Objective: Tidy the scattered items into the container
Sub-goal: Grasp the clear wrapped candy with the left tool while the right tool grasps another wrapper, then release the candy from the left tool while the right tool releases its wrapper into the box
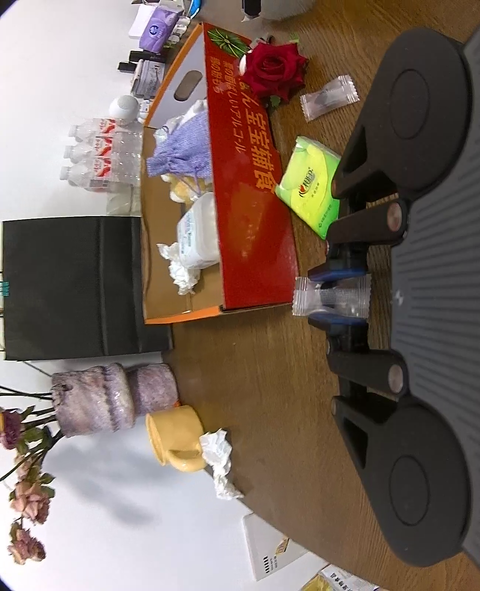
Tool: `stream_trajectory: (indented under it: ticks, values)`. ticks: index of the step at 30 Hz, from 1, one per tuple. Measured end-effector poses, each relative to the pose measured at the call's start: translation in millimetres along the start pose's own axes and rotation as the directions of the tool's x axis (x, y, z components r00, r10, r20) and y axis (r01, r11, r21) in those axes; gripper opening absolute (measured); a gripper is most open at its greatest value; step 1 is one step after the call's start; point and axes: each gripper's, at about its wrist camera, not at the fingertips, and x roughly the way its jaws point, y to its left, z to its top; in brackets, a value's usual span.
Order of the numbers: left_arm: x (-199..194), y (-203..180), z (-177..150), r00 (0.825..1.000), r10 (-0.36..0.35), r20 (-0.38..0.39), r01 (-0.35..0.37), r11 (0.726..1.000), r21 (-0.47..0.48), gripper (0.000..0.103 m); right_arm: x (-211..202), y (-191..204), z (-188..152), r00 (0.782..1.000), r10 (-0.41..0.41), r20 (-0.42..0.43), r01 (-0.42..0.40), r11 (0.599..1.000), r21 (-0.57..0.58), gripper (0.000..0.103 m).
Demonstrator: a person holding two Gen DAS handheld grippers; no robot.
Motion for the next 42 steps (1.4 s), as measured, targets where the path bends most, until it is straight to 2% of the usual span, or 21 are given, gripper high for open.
stream_trajectory:
  ticks: [5, 8, 14, 19, 22, 29, 32, 39, 41, 42]
  values:
    - [-21, -1, 3, 0.999, -0.013, 0.045, 0.014, 1.000, -0.010, 0.019, -15, 1, 1, 0.999, 0.006, 0.038, -0.007, 1.000, 0.005, 0.004]
    - [-39, -4, 12, 0.995, -0.021, 0.101, 0.022, 1.000, -0.001, 0.019, -33, 5, 6, 0.996, 0.017, 0.089, -0.017, 1.000, -0.004, 0.004]
    - [-64, -14, 50, 0.973, -0.064, 0.221, 0.063, 0.998, 0.013, 0.019, -66, 17, 35, 0.976, 0.062, 0.207, -0.056, 0.998, -0.035, 0.004]
    - [-55, -32, 80, 0.961, -0.073, 0.268, 0.067, 0.997, 0.032, 0.019, -57, 30, 70, 0.967, 0.087, 0.240, -0.077, 0.996, -0.051, 0.004]
    - [-36, -38, 89, 0.964, -0.072, 0.256, 0.069, 0.997, 0.019, 0.019, -39, 35, 85, 0.970, 0.093, 0.226, -0.088, 0.996, -0.030, 0.004]
    - [29, -33, 92, 0.988, -0.038, 0.149, 0.051, 0.995, -0.084, 0.019, 27, 44, 97, 0.988, 0.093, 0.120, -0.097, 0.995, 0.028, 0.003]
    - [48, -35, 88, 0.992, -0.034, 0.118, 0.043, 0.996, -0.079, 0.019, 50, 44, 94, 0.992, 0.087, 0.086, -0.092, 0.994, 0.055, 0.003]
    - [68, -36, 82, 0.997, -0.045, 0.067, 0.049, 0.997, -0.060, 0.021, 75, 43, 88, 0.995, 0.089, 0.038, -0.091, 0.994, 0.057, 0.004]
    - [69, -36, 82, 0.997, -0.043, 0.066, 0.047, 0.997, -0.060, 0.029, 78, 42, 86, 0.994, 0.105, 0.023, -0.107, 0.993, 0.059, 0.010]
    - [68, -36, 82, 0.997, -0.044, 0.070, 0.048, 0.997, -0.061, 0.038, 79, 42, 85, 0.993, 0.114, 0.020, -0.115, 0.991, 0.063, 0.012]
